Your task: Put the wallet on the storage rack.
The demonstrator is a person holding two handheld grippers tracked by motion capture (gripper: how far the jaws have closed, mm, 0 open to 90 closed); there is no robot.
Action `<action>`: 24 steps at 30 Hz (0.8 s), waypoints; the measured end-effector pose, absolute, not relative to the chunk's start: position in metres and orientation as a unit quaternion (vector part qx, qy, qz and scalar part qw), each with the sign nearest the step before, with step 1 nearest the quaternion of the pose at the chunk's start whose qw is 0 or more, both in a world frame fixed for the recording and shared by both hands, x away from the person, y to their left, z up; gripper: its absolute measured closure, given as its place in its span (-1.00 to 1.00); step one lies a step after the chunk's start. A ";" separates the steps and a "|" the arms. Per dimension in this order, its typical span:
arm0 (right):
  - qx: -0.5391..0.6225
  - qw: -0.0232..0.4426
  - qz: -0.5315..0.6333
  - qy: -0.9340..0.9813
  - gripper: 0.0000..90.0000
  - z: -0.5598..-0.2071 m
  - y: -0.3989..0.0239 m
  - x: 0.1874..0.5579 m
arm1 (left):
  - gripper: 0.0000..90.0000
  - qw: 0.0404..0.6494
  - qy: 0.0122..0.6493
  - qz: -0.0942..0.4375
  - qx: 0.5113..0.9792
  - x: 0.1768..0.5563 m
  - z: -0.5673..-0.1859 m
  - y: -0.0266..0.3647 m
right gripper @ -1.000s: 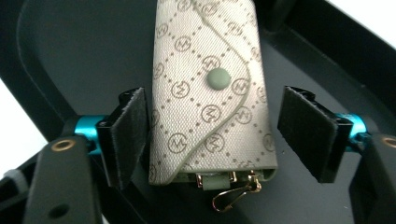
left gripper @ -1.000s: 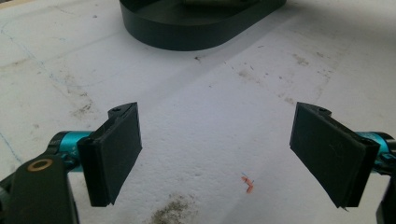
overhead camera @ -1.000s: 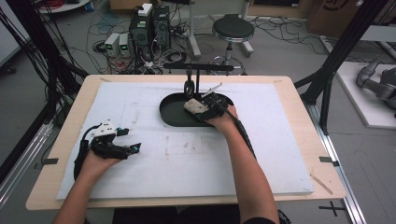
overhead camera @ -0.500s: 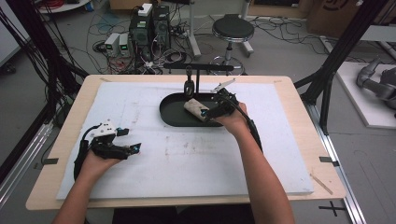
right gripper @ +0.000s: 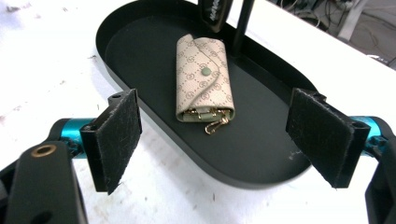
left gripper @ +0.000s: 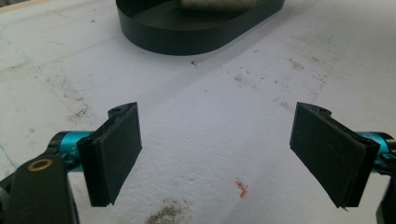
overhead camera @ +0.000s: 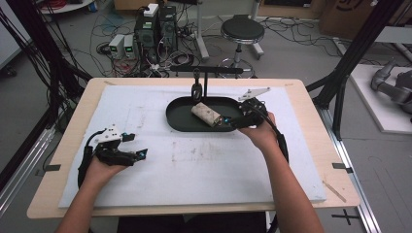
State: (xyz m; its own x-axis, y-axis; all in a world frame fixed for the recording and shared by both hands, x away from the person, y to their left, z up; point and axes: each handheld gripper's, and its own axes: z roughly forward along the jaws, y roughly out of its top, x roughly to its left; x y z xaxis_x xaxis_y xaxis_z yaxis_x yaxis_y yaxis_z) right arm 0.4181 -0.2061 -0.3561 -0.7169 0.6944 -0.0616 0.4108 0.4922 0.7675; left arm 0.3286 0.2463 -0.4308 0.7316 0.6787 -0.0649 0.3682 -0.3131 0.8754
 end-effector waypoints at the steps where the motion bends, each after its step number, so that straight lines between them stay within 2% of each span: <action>1: 0.330 0.185 0.383 0.843 -0.58 -0.357 -0.211 0.415 | -0.63 0.484 0.330 0.161 0.794 0.329 -0.431 0.247; 14: 0.372 0.198 0.413 0.807 -0.59 -0.379 -0.271 0.376 | -0.63 0.491 0.339 0.166 0.786 0.331 -0.431 0.247; 24: 0.397 0.201 0.427 0.787 -0.59 -0.408 -0.294 0.353 | -0.63 0.489 0.341 0.165 0.786 0.333 -0.433 0.247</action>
